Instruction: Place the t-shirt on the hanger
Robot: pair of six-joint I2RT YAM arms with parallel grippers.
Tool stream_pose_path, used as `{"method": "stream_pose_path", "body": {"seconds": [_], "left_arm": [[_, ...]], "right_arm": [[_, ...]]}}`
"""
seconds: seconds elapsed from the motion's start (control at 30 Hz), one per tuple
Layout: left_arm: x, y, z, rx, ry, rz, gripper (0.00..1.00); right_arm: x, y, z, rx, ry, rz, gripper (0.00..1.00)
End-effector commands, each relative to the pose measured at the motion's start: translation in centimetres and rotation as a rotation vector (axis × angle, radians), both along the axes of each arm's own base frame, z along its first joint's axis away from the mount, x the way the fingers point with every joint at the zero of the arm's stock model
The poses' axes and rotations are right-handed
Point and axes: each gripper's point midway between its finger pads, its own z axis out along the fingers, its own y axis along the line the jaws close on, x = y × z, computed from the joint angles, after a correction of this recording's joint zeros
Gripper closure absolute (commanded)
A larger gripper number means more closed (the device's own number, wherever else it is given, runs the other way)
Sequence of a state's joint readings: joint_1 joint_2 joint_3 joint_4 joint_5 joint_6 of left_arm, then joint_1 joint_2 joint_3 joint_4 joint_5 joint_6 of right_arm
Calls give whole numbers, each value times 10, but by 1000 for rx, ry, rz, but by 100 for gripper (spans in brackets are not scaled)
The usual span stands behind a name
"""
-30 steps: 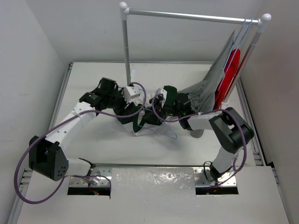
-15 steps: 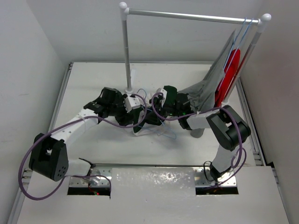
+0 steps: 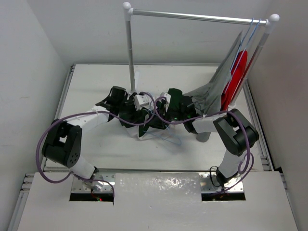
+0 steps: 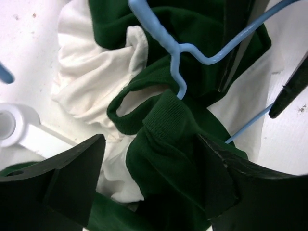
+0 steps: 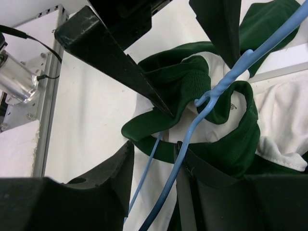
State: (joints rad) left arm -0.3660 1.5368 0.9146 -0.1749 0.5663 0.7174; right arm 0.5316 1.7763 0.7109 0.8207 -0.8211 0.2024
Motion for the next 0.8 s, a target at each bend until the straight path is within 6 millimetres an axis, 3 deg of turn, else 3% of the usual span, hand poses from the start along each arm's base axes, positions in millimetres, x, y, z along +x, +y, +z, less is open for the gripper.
{"method": "stream_pose_path", "body": {"seconds": [0.0,0.03,0.1,0.13,0.27,0.4,0.43,0.47,0.5,0.57,0.6,0.63,0.67,0.7,0.77], "left_arm": [[7,-17,16,-55,-78,-101,30],[5,-19,11,-54,-48,-118,32],[2,-26,12,-75,-15,-164,48],[-8,-28,4,-86,55,-190,65],[-15,-31,13,-95,125,-212,99],[-22,-21,38,-98,94,-153,100],[-15,-15,43,-79,67,-98,100],[-13,-10,46,-80,74,-38,100],[-9,-4,59,-87,28,11,100],[1,18,58,-50,2,169,100],[6,24,74,-65,-64,215,100],[8,39,76,-49,-92,302,100],[12,43,75,-42,-98,340,100],[14,48,83,-50,-122,374,100],[19,59,87,-42,-119,465,100]], "right_arm": [[6,4,29,37,-108,31,100],[6,4,29,37,-111,33,100],[6,4,30,35,-120,34,100],[7,3,30,31,-119,29,100],[13,-1,27,-13,-136,-9,100],[39,-12,27,-104,-181,-145,100],[47,-15,29,-132,-173,-184,97],[59,-21,27,-166,-171,-250,88],[66,-23,30,-198,-154,-278,63],[81,-31,31,-242,-135,-366,46],[86,-33,36,-246,-128,-397,34],[93,-38,40,-246,-118,-461,11],[94,-38,44,-234,-112,-467,11],[102,-44,49,-237,-117,-530,1],[108,-53,66,-209,-118,-611,1]]}}
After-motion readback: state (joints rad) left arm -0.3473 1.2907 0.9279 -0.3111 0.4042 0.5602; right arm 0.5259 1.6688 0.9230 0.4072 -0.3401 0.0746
